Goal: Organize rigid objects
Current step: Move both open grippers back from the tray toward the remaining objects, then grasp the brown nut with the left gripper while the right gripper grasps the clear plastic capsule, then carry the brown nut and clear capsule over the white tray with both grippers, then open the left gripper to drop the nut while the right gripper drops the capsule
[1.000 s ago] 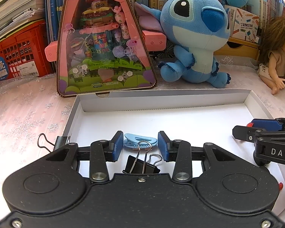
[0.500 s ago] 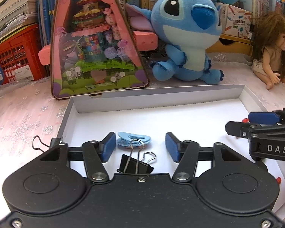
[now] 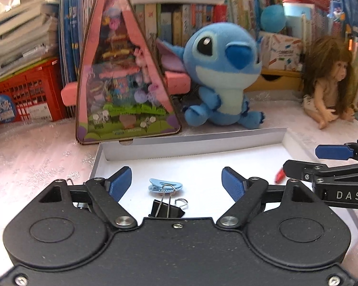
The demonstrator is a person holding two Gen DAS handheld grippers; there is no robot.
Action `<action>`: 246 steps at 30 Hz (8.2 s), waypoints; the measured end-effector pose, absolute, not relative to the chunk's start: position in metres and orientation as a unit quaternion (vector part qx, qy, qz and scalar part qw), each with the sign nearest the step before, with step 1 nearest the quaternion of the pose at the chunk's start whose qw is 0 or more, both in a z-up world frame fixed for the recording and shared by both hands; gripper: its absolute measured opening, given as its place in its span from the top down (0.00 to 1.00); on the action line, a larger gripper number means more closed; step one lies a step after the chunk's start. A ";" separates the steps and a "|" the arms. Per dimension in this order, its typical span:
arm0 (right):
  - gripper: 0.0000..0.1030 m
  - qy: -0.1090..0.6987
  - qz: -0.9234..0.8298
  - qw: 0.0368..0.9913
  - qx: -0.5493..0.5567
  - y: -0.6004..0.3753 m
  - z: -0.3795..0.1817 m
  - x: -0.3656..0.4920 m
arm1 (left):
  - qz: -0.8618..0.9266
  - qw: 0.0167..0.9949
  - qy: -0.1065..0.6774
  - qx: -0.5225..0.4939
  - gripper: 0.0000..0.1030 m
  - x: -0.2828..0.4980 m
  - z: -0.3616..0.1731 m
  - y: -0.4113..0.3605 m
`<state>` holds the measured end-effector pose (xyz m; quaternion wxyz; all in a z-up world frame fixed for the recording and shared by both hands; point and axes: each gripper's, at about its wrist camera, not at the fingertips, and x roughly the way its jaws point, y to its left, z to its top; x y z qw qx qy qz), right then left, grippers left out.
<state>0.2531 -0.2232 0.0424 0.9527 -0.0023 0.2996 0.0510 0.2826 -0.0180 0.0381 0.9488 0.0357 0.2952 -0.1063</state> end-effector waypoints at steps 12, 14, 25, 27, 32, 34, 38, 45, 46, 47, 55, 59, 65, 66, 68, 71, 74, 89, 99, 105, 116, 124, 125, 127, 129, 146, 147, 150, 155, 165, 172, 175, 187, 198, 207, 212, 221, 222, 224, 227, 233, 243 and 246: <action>0.16 0.253 0.075 0.965 -0.002 -0.219 0.056 0.181 | -0.123 0.954 0.273 0.023 0.19 0.199 0.050 -0.009; 0.16 0.248 0.082 0.965 -0.005 -0.216 0.055 0.168 | -0.122 0.954 0.272 0.024 0.19 0.184 0.048 -0.006; 0.14 0.227 0.127 0.965 -0.032 -0.201 0.045 0.099 | -0.109 0.957 0.268 0.018 0.19 0.106 0.029 0.009; 0.14 0.224 0.144 0.963 -0.042 -0.200 0.042 0.087 | -0.108 0.957 0.267 0.019 0.19 0.093 0.025 0.013; 0.12 0.226 0.185 0.955 -0.057 -0.195 0.028 0.060 | -0.102 0.957 0.270 0.017 0.19 0.071 0.013 0.021; 0.12 0.227 0.196 0.952 -0.065 -0.190 0.022 0.051 | -0.100 0.958 0.270 0.018 0.19 0.066 0.009 0.023; 0.12 0.235 0.206 0.947 -0.078 -0.182 0.011 0.041 | -0.098 0.958 0.269 0.014 0.20 0.060 0.003 0.026; 0.12 0.235 0.222 0.942 -0.092 -0.170 0.001 0.032 | -0.108 0.954 0.278 -0.001 0.35 0.061 -0.005 0.029; 0.12 0.234 0.224 0.941 -0.094 -0.169 0.001 0.031 | -0.110 0.954 0.279 -0.005 0.39 0.061 -0.006 0.029; 0.12 0.233 0.226 0.941 -0.096 -0.167 0.000 0.030 | -0.112 0.953 0.280 -0.008 0.42 0.061 -0.007 0.029; 0.16 0.237 0.231 0.939 -0.096 -0.161 -0.005 0.031 | -0.111 0.953 0.283 -0.002 0.54 0.059 -0.013 0.027; 0.21 0.232 0.226 0.941 -0.096 -0.159 -0.007 0.031 | -0.109 0.954 0.279 0.001 0.57 0.058 -0.014 0.026; 0.29 0.229 0.227 0.942 -0.089 -0.159 -0.007 0.031 | -0.105 0.955 0.277 0.001 0.64 0.056 -0.015 0.027; 0.31 0.228 0.228 0.942 -0.089 -0.159 -0.007 0.030 | -0.104 0.955 0.276 -0.001 0.65 0.056 -0.015 0.027; 0.34 0.229 0.230 0.941 -0.090 -0.158 -0.007 0.030 | -0.103 0.956 0.275 -0.002 0.69 0.056 -0.015 0.028; 0.40 0.231 0.232 0.940 -0.090 -0.157 -0.008 0.030 | -0.102 0.956 0.276 -0.003 0.71 0.056 -0.015 0.028; 0.47 0.233 0.233 0.940 -0.089 -0.156 -0.008 0.030 | -0.101 0.956 0.276 -0.010 0.76 0.056 -0.014 0.029; 0.67 0.232 0.212 0.946 -0.085 -0.159 -0.006 0.032 | -0.099 0.956 0.275 -0.013 0.81 0.054 -0.014 0.029; 0.67 0.231 0.195 0.950 -0.072 -0.166 -0.003 0.034 | -0.103 0.957 0.270 -0.013 0.81 0.050 -0.009 0.024; 0.67 0.229 0.188 0.953 -0.069 -0.169 0.000 0.035 | -0.109 0.958 0.266 -0.010 0.81 0.048 -0.005 0.020; 0.67 0.232 0.161 0.957 -0.066 -0.172 0.002 0.038 | -0.112 0.958 0.264 -0.010 0.81 0.049 -0.002 0.013; 0.67 0.228 0.147 0.961 -0.057 -0.179 0.004 0.041 | -0.112 0.957 0.268 -0.008 0.81 0.052 -0.002 0.006; 0.67 0.228 0.146 0.961 -0.056 -0.180 0.004 0.041 | -0.112 0.957 0.268 -0.008 0.81 0.052 -0.002 0.005; 0.67 0.229 0.144 0.961 -0.053 -0.181 0.004 0.042 | -0.113 0.957 0.268 -0.007 0.81 0.053 -0.002 0.003; 0.67 0.229 0.141 0.962 -0.051 -0.182 0.004 0.042 | -0.115 0.957 0.268 -0.006 0.81 0.054 -0.001 0.002; 0.67 0.225 0.120 0.966 -0.035 -0.189 0.011 0.052 | -0.115 0.960 0.256 -0.006 0.81 0.063 0.009 -0.003; 0.67 0.224 0.118 0.967 -0.034 -0.190 0.012 0.053 | -0.115 0.960 0.254 -0.006 0.81 0.064 0.011 -0.003; 0.67 0.223 0.115 0.968 -0.032 -0.191 0.013 0.055 | -0.114 0.962 0.250 -0.006 0.81 0.068 0.014 -0.003; 0.67 0.219 0.107 0.969 -0.028 -0.194 0.018 0.061 | -0.114 0.962 0.246 -0.009 0.81 0.077 0.020 -0.003; 0.67 0.203 0.085 0.975 -0.013 -0.208 0.035 0.084 | -0.111 0.967 0.228 -0.010 0.81 0.106 0.038 -0.003; 0.67 0.200 0.073 0.977 0.000 -0.221 0.048 0.114 | -0.116 0.968 0.223 -0.024 0.81 0.146 0.054 -0.002; 0.67 0.198 0.069 0.978 -0.001 -0.225 0.053 0.129 | -0.116 0.967 0.224 -0.026 0.81 0.166 0.060 -0.002; 0.67 0.246 0.069 0.966 0.046 -0.263 0.071 0.198 | -0.114 0.957 0.264 -0.040 0.81 0.256 0.070 0.011; 0.67 0.300 0.057 0.947 0.098 -0.275 0.053 0.262 | -0.086 0.949 0.301 -0.041 0.81 0.310 0.040 0.020; 0.67 0.291 0.055 0.953 0.059 -0.250 0.034 0.282 | -0.086 0.944 0.316 -0.033 0.81 0.327 0.018 0.011; 0.67 0.286 0.056 0.956 0.017 -0.230 0.025 0.288 | -0.095 0.944 0.314 -0.030 0.81 0.329 0.016 0.003; 0.67 0.321 0.046 0.946 -0.002 -0.220 0.018 0.298 | -0.083 0.935 0.344 -0.017 0.81 0.335 0.012 -0.004; 0.67 0.323 0.046 0.945 -0.001 -0.220 0.018 0.298 | -0.082 0.934 0.347 -0.015 0.81 0.336 0.011 -0.005; 0.67 0.325 0.044 0.945 -0.001 -0.220 0.018 0.298 | -0.080 0.933 0.351 -0.015 0.81 0.337 0.010 -0.005; 0.67 0.331 0.043 0.943 -0.005 -0.219 0.017 0.300 | -0.079 0.932 0.354 -0.016 0.81 0.338 0.010 -0.006; 0.67 0.342 0.042 0.939 -0.005 -0.219 0.016 0.303 | -0.079 0.931 0.357 -0.014 0.81 0.340 0.010 -0.007; 0.67 0.348 0.041 0.937 -0.005 -0.218 0.015 0.305 | -0.079 0.931 0.357 -0.017 0.81 0.340 0.010 -0.006; 0.62 0.348 0.042 0.937 -0.004 -0.218 0.015 0.305 | -0.078 0.930 0.358 -0.019 0.81 0.340 0.010 -0.006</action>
